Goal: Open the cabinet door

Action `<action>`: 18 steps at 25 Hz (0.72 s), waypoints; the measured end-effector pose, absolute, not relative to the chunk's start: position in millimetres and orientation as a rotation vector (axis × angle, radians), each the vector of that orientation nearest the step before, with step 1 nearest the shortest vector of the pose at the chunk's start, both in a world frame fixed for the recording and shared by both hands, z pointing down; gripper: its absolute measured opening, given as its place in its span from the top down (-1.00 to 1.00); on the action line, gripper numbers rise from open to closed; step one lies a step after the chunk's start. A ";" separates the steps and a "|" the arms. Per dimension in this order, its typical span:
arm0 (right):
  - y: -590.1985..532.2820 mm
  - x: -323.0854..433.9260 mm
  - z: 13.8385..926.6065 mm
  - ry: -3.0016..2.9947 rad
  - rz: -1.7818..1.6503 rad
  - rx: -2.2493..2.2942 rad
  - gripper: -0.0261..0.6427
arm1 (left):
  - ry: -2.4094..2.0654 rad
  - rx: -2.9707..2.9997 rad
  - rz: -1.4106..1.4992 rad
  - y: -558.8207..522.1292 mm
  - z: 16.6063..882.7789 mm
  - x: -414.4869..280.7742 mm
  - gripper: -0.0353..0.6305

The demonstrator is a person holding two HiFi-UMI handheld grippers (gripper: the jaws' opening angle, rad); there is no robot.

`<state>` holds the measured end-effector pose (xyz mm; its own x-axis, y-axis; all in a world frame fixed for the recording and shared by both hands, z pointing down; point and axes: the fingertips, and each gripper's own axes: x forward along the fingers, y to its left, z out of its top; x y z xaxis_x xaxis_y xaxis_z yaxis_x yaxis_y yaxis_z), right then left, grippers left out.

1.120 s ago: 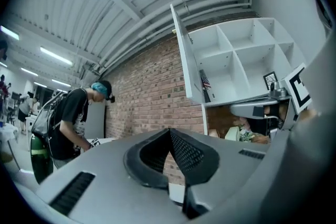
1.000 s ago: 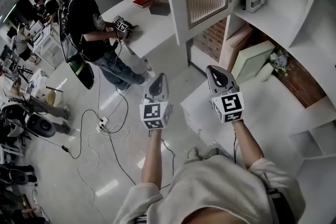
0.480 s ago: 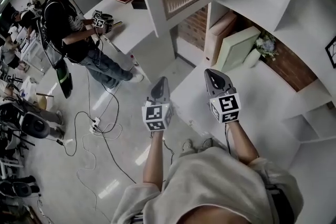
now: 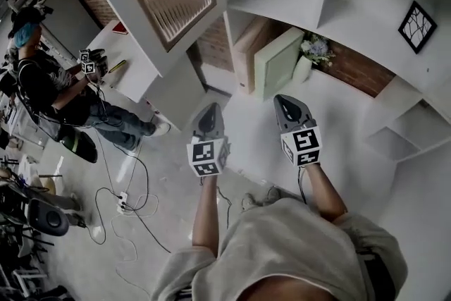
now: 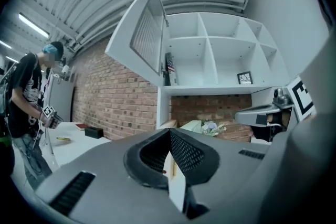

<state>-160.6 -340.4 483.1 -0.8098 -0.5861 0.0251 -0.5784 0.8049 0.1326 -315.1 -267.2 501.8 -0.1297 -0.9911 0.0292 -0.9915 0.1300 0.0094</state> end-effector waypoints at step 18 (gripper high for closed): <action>-380.4 -93.2 494.6 -2.840 -0.132 1.139 0.88 | -2.214 2.201 0.005 -327.5 497.4 -261.9 0.82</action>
<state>-93.2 -380.4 494.6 -0.7208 -0.6920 0.0405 -0.6852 0.7201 0.1091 -261.9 -327.5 497.4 -0.0060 -0.9999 0.0161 -0.9999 0.0062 0.0118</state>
